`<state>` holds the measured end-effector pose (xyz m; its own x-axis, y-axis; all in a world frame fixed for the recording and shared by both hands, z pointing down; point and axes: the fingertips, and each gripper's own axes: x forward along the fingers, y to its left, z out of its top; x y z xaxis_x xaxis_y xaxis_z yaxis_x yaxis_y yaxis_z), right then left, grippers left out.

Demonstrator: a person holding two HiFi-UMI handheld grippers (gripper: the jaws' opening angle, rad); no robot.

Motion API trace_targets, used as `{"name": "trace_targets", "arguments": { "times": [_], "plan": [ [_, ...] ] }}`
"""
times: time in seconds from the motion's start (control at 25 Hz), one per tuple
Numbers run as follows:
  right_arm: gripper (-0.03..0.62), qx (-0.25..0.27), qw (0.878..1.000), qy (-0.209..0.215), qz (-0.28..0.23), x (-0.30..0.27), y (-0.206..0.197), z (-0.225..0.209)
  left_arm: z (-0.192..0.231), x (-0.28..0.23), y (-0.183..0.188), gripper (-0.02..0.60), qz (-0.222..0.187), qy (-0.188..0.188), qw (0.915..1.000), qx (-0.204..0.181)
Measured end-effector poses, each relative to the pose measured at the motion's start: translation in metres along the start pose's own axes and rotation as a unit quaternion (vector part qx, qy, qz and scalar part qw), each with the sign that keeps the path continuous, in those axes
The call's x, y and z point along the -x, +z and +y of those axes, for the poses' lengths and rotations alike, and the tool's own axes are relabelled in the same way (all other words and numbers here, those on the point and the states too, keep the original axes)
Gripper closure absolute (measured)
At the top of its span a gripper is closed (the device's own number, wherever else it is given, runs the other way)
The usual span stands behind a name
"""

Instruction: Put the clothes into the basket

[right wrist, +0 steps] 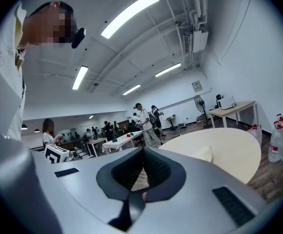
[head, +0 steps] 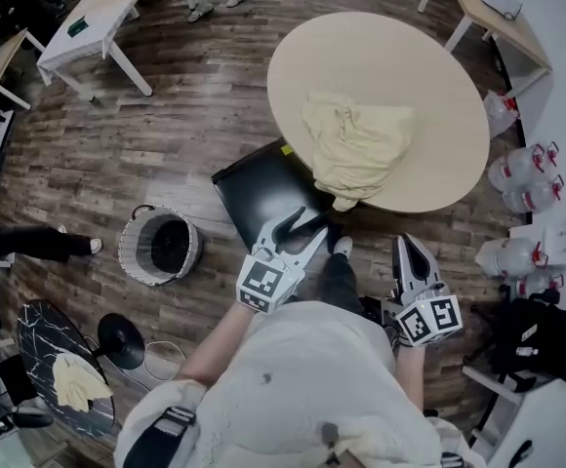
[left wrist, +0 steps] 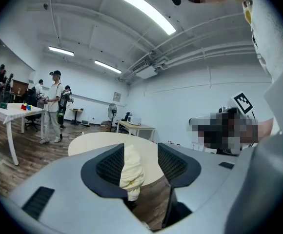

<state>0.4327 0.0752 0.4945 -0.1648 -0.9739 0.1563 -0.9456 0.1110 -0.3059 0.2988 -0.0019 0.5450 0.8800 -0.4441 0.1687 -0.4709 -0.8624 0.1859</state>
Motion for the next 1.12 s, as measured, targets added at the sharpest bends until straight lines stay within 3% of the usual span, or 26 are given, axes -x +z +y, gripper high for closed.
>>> {"name": "trace_targets", "arguments": {
  "times": [0.32, 0.6, 0.8, 1.12],
  "plan": [
    [0.585, -0.003, 0.999, 0.039, 0.006, -0.056, 0.032, -0.065, 0.025, -0.069, 0.004, 0.368, 0.022, 0.047, 0.9986, 0.009],
    [0.585, 0.029, 0.997, 0.077, 0.013, -0.098, 0.061, -0.109, 0.038, -0.137, 0.008, 0.367, 0.042, 0.068, 0.9968, 0.009],
    [0.585, 0.037, 0.994, 0.101, 0.017, -0.117, 0.079, -0.145, 0.049, -0.184, -0.006, 0.357, 0.067, 0.094, 0.9933, 0.007],
    [0.585, 0.057, 0.991, 0.121, 0.029, -0.136, 0.106, -0.203, 0.067, -0.249, -0.044, 0.314, 0.122, 0.127, 0.9832, 0.046]
  ]
}}
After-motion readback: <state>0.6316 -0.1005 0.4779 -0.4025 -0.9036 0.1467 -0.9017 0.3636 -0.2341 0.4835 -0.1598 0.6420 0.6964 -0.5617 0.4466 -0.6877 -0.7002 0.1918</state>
